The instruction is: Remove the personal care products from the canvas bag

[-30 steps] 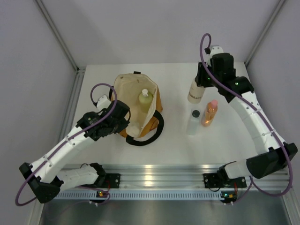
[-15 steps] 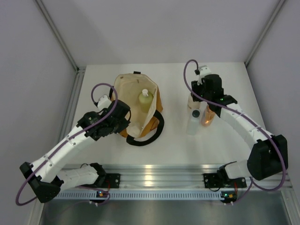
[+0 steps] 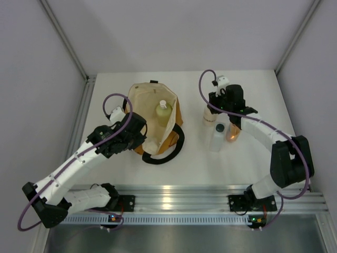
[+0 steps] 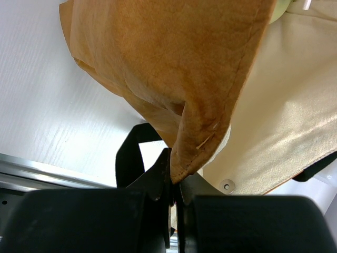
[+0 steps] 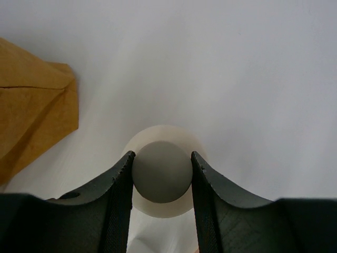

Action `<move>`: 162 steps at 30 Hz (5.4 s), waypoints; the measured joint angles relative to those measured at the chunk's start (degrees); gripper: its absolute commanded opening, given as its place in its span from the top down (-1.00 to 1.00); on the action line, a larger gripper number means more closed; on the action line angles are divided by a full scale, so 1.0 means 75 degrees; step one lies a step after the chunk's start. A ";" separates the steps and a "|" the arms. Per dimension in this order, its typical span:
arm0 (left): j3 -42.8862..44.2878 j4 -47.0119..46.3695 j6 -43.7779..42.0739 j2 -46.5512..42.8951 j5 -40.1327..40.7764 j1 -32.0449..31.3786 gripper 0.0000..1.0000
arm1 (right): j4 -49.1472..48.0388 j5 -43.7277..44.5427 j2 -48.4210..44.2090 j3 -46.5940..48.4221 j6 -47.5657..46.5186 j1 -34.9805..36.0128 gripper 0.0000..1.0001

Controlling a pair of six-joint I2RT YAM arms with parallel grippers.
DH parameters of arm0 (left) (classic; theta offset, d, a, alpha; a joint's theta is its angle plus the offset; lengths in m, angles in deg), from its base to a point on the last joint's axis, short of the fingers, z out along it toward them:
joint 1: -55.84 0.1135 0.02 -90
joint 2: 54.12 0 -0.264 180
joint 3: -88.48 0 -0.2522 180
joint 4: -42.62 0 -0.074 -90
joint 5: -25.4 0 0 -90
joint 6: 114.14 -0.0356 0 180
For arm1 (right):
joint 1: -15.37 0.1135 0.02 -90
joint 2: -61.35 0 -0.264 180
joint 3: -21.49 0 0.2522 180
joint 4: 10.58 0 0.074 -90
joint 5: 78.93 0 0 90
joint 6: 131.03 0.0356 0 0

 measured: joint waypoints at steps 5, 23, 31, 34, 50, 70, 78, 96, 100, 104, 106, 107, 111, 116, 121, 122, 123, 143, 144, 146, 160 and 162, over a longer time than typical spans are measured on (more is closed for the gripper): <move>0.0000 -0.0006 -0.0020 0.0000 0.0003 0.0000 1.00 | -0.0119 -0.0093 0.0058 0.0000 0.0012 0.0000 -0.01; 0.0201 -0.0015 -0.0079 0.0408 0.0006 0.0000 1.00 | 0.1609 0.0297 -0.0012 0.3206 0.0804 0.0956 -0.53; 0.0326 -0.0015 -0.0079 0.0635 0.0003 -0.0003 1.00 | 0.3171 0.0813 0.0020 0.5182 0.1539 0.3086 -0.30; 0.0329 -0.0015 -0.0076 0.0647 0.0006 -0.0003 1.00 | 0.3427 0.1032 0.0070 0.5569 0.1737 0.3631 -0.21; 0.0329 -0.0015 -0.0044 0.0647 0.0003 -0.0003 1.00 | 0.4852 0.1985 0.2684 0.7076 0.2157 0.4436 -0.15; 0.0329 -0.0023 0.0087 0.0560 -0.0003 -0.0003 1.00 | 0.5147 0.3893 0.4736 0.8084 0.1856 0.4307 -0.20; 0.0329 -0.0085 0.0093 0.0560 -0.0003 -0.0003 1.00 | 0.5071 0.3815 0.5077 0.8218 0.1900 0.4054 -0.19; 0.0329 -0.0154 -0.0085 0.0562 0.0000 -0.0003 1.00 | 0.4724 0.3083 0.5240 0.8026 0.2072 0.3710 1.00; 0.0329 -0.0154 -0.0105 0.0562 0.0000 -0.0003 1.00 | 0.4459 0.2964 0.5036 0.7685 0.1985 0.3698 1.00; 0.0329 -0.0152 -0.0108 0.0562 0.0000 -0.0003 1.00 | 0.4374 0.2789 0.4785 0.7350 0.1915 0.3710 1.00; 0.0329 -0.0154 -0.0108 0.0562 0.0000 -0.0003 1.00 | 0.4406 0.2649 0.4683 0.7245 0.1883 0.3736 1.00; 0.0329 -0.0154 -0.0108 0.0565 0.0000 -0.0003 1.00 | 0.4424 0.2597 0.4639 0.7207 0.1874 0.3751 1.00; 0.0329 -0.0152 -0.0108 0.0568 0.0000 -0.0003 1.00 | 0.4538 0.2404 0.4392 0.7082 0.1810 0.3861 1.00; 0.0329 -0.0152 -0.0105 0.0568 0.0000 -0.0003 1.00 | 0.4715 0.2232 0.3969 0.6997 0.1737 0.4071 1.00; 0.0329 -0.0152 -0.0099 0.0568 0.0000 -0.0003 1.00 | 0.4881 0.2005 0.3334 0.6945 0.1629 0.4266 1.00; 0.0329 -0.0152 -0.0099 0.0568 0.0000 -0.0003 1.00 | 0.4919 0.1947 0.3168 0.6942 0.1606 0.4296 1.00; 0.0329 -0.0152 -0.0099 0.0568 0.0000 -0.0003 1.00 | 0.4954 0.1883 0.2999 0.6939 0.1591 0.4316 1.00; 0.0259 -0.0157 -0.0009 0.0565 -0.0096 -0.0003 1.00 | 0.6458 0.1556 0.0833 0.8084 0.1489 0.4290 1.00; 0.0248 -0.0160 -0.0003 0.0562 -0.0102 -0.0003 1.00 | 0.6522 0.1603 0.0766 0.8148 0.1504 0.4252 1.00; 0.0213 -0.0172 0.0020 0.0551 -0.0114 -0.0003 1.00 | 0.6671 0.1626 0.0621 0.8291 0.1591 0.4121 1.00; 0.0105 -0.0224 0.0131 0.0408 -0.0172 -0.0003 1.00 | 0.7044 0.1582 -0.1008 0.8093 0.1915 0.1037 1.00; 0.0105 -0.0224 0.0131 0.0408 -0.0172 -0.0003 1.00 | 0.7038 0.1682 -0.1189 0.7793 0.1798 0.0688 1.00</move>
